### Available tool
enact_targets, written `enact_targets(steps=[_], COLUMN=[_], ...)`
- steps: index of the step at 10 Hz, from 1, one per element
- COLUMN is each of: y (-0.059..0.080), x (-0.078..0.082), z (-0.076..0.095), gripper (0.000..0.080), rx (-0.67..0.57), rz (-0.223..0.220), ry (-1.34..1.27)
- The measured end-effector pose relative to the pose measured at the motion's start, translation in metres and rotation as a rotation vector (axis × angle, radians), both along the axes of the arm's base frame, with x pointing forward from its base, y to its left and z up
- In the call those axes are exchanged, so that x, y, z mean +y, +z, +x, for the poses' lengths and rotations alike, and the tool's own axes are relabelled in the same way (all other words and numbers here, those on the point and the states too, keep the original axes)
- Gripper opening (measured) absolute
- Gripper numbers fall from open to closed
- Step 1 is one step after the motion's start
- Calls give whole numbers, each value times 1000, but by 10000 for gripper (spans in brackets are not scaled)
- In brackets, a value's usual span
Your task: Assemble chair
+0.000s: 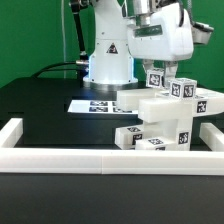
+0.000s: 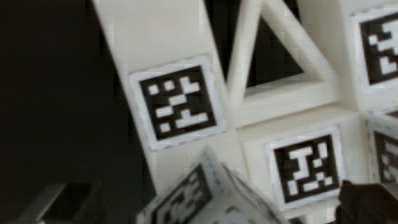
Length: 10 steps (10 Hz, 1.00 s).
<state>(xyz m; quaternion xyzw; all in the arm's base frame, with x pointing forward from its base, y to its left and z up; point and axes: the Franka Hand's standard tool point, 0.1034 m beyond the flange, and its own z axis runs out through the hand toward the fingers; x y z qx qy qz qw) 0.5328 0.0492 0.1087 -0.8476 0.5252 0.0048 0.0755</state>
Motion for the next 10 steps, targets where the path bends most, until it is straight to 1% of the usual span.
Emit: enact_targets(steps=[3,7,8,9,10], y=[2,4,3,3,3], x=[-2,-3,-3,-3,-3], z=[4,5,5,5,5], gripper=[649,649,529,529,345], rx=[-29,-57,-56,-56,-55], rz=[-45,-83,-82,-82,-82], ry=[309,595,580,580,580])
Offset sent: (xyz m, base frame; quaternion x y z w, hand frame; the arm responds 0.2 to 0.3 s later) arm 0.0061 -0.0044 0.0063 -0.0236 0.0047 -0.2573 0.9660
